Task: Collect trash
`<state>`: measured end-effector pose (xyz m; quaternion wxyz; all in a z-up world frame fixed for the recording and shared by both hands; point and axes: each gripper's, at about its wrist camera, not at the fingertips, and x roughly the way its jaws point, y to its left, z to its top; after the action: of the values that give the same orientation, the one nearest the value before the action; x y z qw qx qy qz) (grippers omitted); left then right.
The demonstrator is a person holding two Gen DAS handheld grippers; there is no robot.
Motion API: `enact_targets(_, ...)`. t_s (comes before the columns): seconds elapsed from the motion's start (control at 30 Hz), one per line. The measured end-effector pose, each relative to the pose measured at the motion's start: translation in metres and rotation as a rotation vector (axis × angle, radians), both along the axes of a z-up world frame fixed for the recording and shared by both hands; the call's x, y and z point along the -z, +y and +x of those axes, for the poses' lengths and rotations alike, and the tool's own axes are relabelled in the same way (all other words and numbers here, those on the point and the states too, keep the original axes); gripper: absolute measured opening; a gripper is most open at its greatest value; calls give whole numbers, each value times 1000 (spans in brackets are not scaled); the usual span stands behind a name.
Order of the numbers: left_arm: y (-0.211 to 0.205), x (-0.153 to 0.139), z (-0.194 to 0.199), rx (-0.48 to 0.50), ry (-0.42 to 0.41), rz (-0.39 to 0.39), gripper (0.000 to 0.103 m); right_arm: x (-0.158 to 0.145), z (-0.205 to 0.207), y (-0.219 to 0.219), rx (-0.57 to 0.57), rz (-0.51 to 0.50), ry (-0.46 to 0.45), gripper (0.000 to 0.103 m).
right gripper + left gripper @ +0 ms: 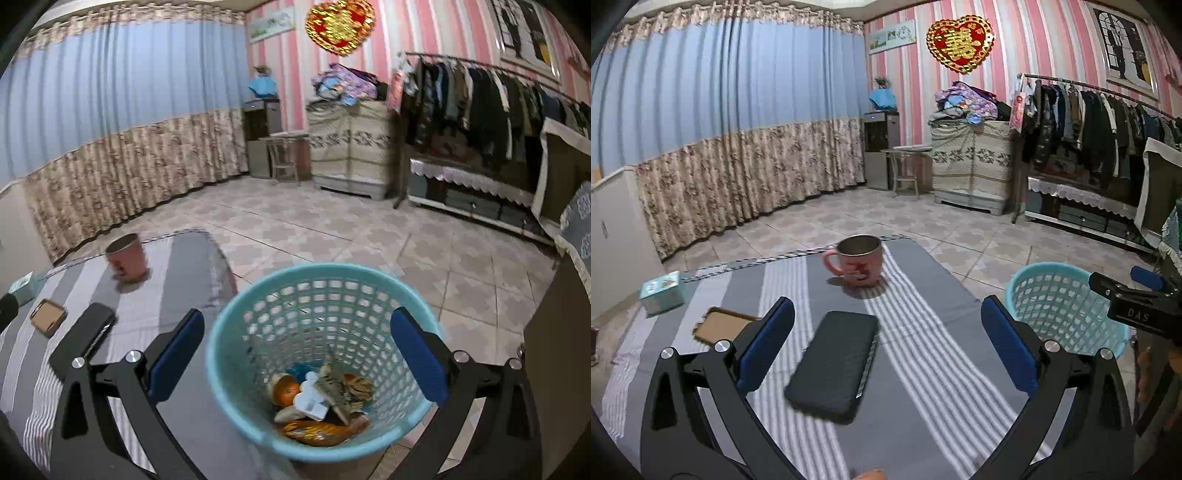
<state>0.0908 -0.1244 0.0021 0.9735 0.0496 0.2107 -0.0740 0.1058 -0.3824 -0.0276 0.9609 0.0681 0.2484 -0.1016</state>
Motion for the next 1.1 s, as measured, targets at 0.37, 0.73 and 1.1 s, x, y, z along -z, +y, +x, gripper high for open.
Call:
enact_targets(0.37, 39, 3, -60, -28, -28, 3, 98, 0, -50, 75, -84, 23, -50, 99)
enact_targets(0.73, 91, 8, -98, -131, -25, -63, 98, 3, -105, 121, -151, -52, -126, 99)
enact_targets(1.1, 92, 20, -94, -141, -22, -40, 98, 12, -94, 115, -150, -51, -96, 99)
